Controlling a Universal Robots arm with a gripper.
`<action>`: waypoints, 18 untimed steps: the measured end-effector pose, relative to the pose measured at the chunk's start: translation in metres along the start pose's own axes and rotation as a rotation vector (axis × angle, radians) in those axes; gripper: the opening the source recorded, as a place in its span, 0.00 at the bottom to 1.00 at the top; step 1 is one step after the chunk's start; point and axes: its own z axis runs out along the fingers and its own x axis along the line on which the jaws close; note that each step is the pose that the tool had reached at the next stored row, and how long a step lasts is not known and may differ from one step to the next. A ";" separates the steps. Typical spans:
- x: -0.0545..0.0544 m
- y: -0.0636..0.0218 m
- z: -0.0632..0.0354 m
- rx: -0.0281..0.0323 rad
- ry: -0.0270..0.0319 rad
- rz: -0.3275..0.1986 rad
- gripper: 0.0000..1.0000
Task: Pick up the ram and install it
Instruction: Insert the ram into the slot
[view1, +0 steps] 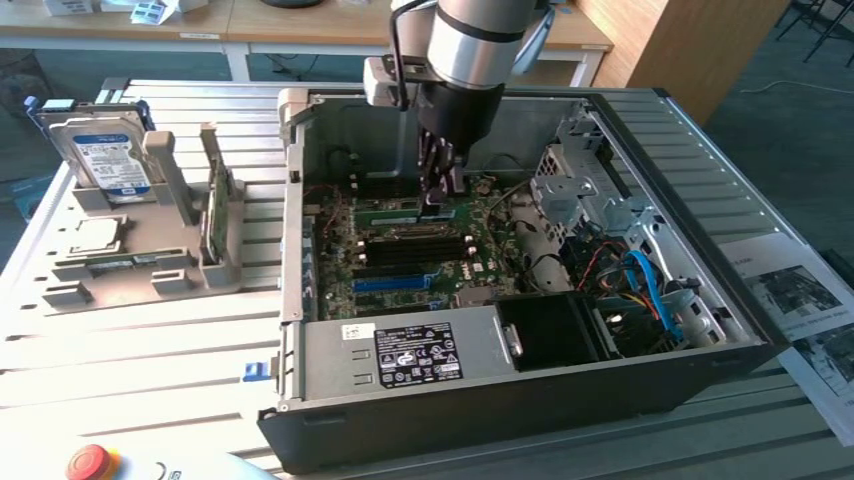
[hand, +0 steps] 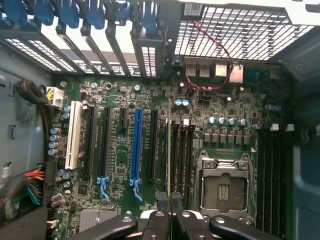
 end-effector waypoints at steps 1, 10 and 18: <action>0.000 -0.0001 0.0013 0.0000 0.0001 0.000 0.11; 0.000 -0.0011 0.0029 0.0000 0.0001 0.000 0.11; 0.003 -0.0112 0.0020 -0.0028 0.0000 0.000 0.11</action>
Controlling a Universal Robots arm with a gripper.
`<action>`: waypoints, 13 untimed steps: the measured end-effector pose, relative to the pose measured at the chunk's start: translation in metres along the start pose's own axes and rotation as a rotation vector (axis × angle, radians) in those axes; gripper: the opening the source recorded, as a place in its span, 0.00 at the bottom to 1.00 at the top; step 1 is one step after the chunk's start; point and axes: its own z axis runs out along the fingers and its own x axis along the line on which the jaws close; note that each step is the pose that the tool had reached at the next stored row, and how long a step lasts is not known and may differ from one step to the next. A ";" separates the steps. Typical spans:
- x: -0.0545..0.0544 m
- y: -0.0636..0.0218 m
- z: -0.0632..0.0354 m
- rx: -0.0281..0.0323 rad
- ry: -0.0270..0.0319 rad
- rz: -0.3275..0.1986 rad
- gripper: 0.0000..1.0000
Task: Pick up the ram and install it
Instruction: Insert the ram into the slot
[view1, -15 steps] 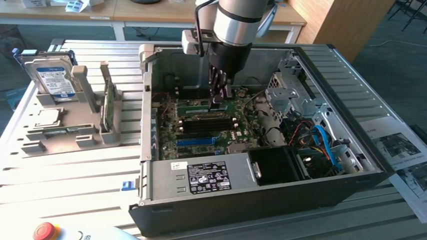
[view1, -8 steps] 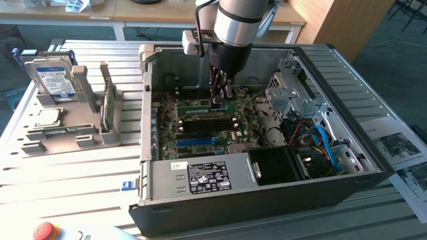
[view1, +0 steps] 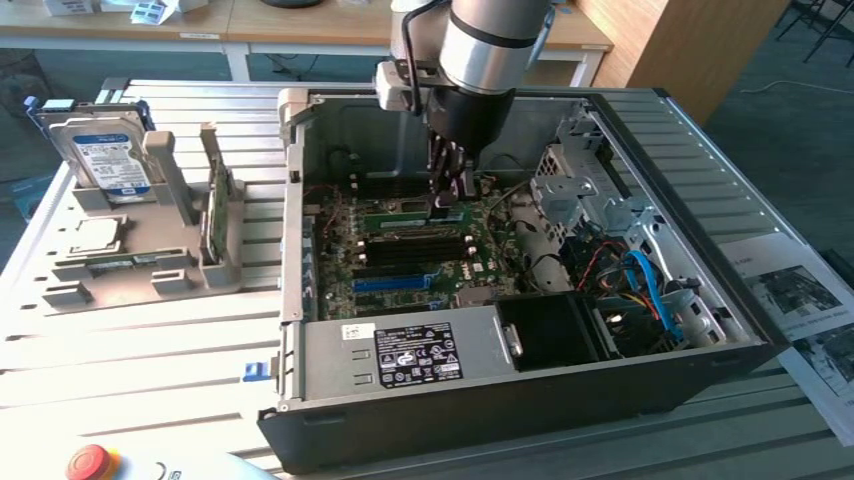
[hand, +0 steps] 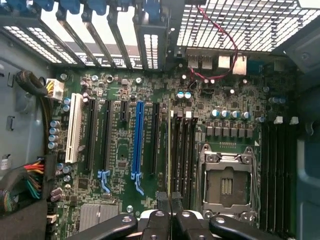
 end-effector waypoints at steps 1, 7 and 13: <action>0.000 -0.0015 -0.0002 -0.0007 0.0001 0.000 0.11; 0.001 -0.0067 -0.0006 -0.0016 0.0000 0.000 0.11; 0.001 -0.0073 0.0053 -0.0005 0.0000 0.000 0.11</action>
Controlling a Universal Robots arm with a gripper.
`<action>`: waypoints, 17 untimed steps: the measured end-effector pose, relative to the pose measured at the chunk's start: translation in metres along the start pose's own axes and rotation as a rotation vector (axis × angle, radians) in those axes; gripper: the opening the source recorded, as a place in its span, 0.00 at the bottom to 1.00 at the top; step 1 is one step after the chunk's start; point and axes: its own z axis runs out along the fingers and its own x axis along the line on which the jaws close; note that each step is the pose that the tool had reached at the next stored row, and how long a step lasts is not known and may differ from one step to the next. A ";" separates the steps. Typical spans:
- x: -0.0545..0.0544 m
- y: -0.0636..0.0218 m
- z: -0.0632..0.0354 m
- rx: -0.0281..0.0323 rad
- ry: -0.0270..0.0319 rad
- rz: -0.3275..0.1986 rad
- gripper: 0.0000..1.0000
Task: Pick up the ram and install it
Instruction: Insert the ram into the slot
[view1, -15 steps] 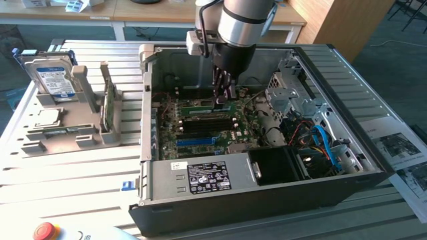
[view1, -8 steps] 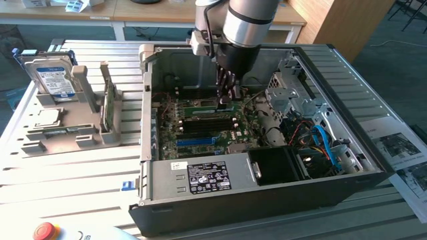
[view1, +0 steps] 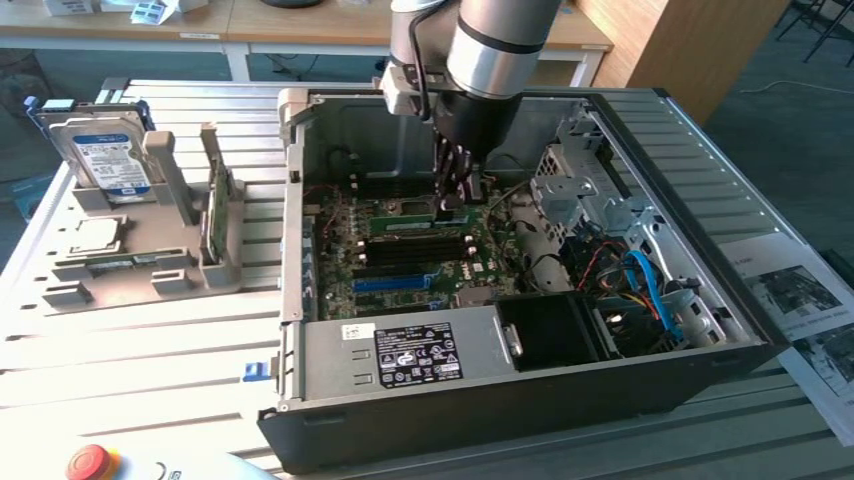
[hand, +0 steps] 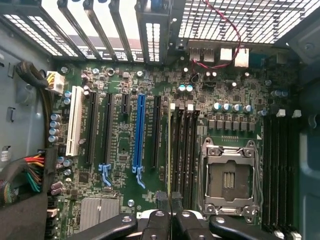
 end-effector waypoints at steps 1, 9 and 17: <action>0.000 -0.0002 0.0018 0.0001 0.0000 0.000 0.11; 0.000 -0.0015 0.0161 0.0006 0.0001 0.000 0.11; 0.001 -0.0045 0.0181 0.0007 -0.0001 0.000 0.11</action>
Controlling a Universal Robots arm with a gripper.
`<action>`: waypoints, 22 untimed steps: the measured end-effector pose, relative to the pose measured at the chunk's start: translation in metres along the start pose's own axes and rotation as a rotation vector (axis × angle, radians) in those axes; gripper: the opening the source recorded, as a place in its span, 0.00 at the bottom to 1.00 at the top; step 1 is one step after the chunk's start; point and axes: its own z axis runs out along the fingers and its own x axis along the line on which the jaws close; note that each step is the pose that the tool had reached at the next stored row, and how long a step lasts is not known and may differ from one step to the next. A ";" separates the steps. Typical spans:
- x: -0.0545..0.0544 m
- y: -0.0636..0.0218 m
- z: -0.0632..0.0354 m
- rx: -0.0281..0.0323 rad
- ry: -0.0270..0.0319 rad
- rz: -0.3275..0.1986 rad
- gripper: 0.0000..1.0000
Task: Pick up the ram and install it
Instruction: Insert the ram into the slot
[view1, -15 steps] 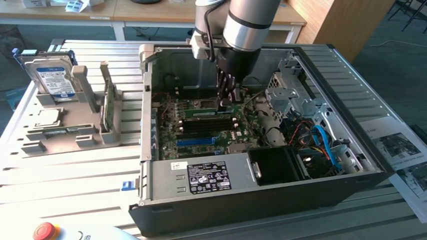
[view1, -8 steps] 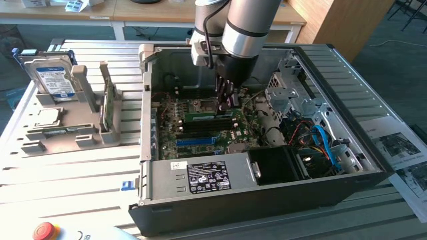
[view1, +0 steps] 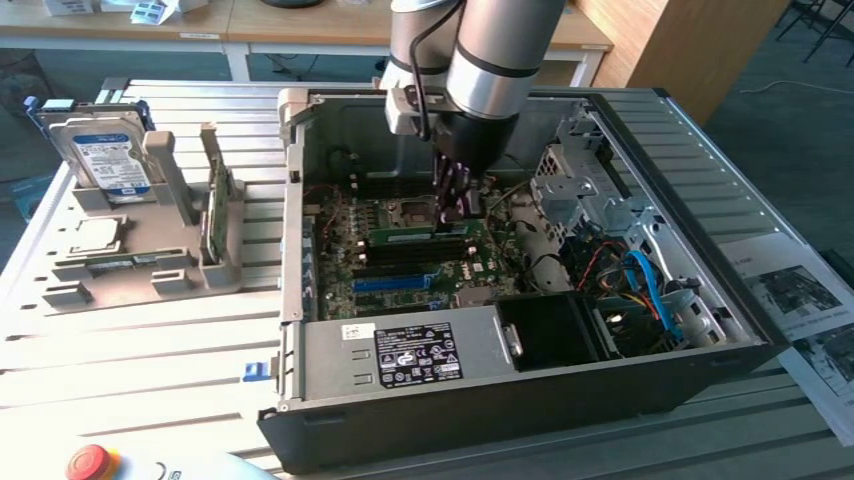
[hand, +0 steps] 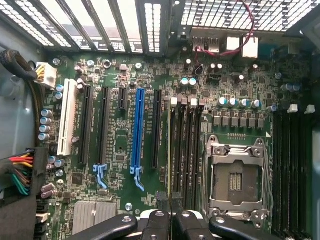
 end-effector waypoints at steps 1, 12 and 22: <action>0.000 -0.0009 -0.0001 0.0000 0.0001 0.000 0.11; 0.000 -0.0016 0.0013 -0.0001 -0.0018 0.024 0.11; 0.000 -0.0021 0.0066 0.0000 -0.0004 0.026 0.11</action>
